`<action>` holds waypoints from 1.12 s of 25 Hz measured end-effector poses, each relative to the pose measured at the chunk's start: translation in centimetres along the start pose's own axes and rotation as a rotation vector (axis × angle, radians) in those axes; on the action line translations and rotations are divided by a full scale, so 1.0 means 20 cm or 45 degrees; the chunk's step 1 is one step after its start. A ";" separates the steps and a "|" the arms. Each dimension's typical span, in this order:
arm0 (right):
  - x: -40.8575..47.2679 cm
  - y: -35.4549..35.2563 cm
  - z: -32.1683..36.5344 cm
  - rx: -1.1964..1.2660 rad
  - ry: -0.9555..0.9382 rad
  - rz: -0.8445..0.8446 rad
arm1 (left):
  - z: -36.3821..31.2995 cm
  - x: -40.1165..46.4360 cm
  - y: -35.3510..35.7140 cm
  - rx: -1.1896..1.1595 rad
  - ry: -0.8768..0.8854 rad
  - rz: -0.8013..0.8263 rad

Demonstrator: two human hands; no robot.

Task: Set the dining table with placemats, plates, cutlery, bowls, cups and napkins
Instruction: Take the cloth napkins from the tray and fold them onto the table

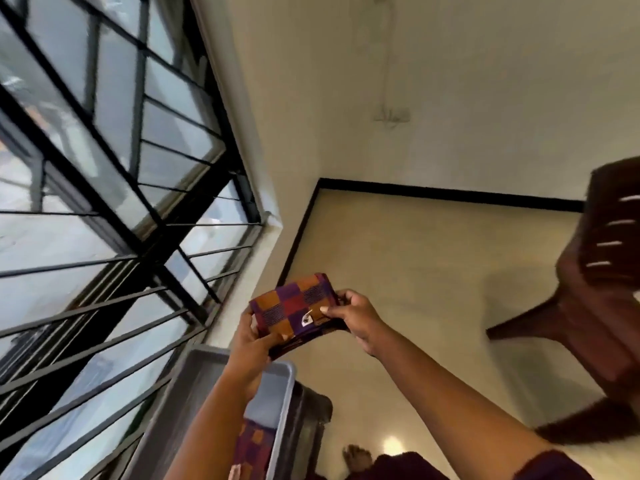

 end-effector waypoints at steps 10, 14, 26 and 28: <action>-0.81 -0.61 -0.43 0.268 -0.253 -0.744 | 0.14 -0.34 0.66 0.362 0.074 0.639; -1.22 -0.78 -0.76 0.422 -0.276 -1.033 | 0.30 -0.67 0.89 0.451 0.068 0.910; -2.47 -1.18 -1.46 0.675 -0.279 -1.804 | 0.65 -1.76 1.64 0.531 0.065 1.695; -2.66 -1.23 -1.56 0.761 -0.313 -1.866 | 0.71 -1.96 1.76 0.554 0.071 1.790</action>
Point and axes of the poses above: each hand's wrist, its own x-axis towards the middle knuckle, its own y-axis out of the palm, z = x × y, the point moved 6 cm from there along x, towards the middle knuckle, and after that the axes turned 8 degrees about y, right-handed, at the moved point
